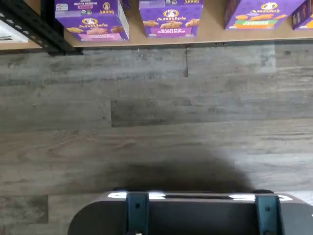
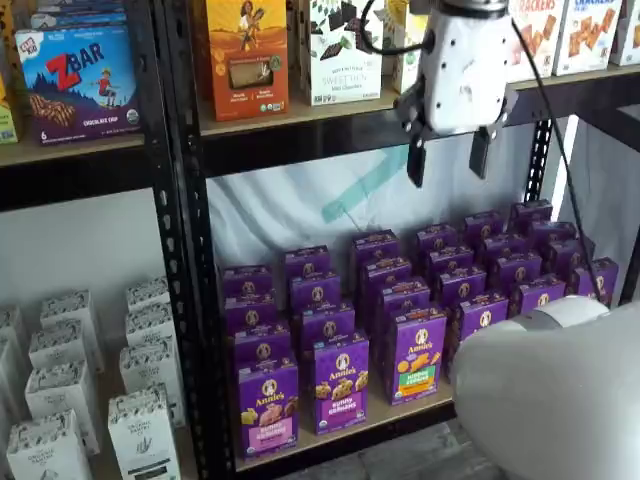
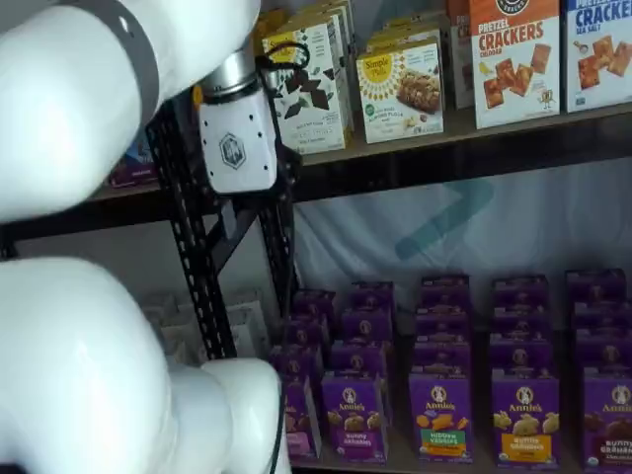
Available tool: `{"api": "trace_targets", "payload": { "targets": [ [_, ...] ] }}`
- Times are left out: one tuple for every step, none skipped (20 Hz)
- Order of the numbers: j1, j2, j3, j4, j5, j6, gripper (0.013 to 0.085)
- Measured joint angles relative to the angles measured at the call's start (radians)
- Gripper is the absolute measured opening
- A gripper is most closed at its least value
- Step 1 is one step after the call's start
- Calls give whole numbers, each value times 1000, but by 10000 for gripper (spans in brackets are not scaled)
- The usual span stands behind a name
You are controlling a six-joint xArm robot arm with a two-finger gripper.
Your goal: Pick up the purple box with a pink patch in the middle, on the bottom shelf, the first box from the left
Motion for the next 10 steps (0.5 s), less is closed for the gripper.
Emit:
{"api": "trace_targets", "payload": {
  "targets": [
    [1, 1, 18, 4, -16, 1, 850],
    [1, 4, 39, 12, -33, 1, 850],
    [0, 6, 59, 20, -52, 0, 850],
    [1, 6, 82, 25, -74, 0, 850],
    [6, 2, 108, 25, -103, 3, 850],
    [11, -1, 136, 25, -134, 6, 850],
    [17, 1, 159, 23, -159, 11, 850],
    [27, 7, 181, 17, -180, 19, 850],
    [36, 15, 201, 9, -201, 28, 850],
    [46, 24, 222, 0, -222, 38, 850]
  ]
}}
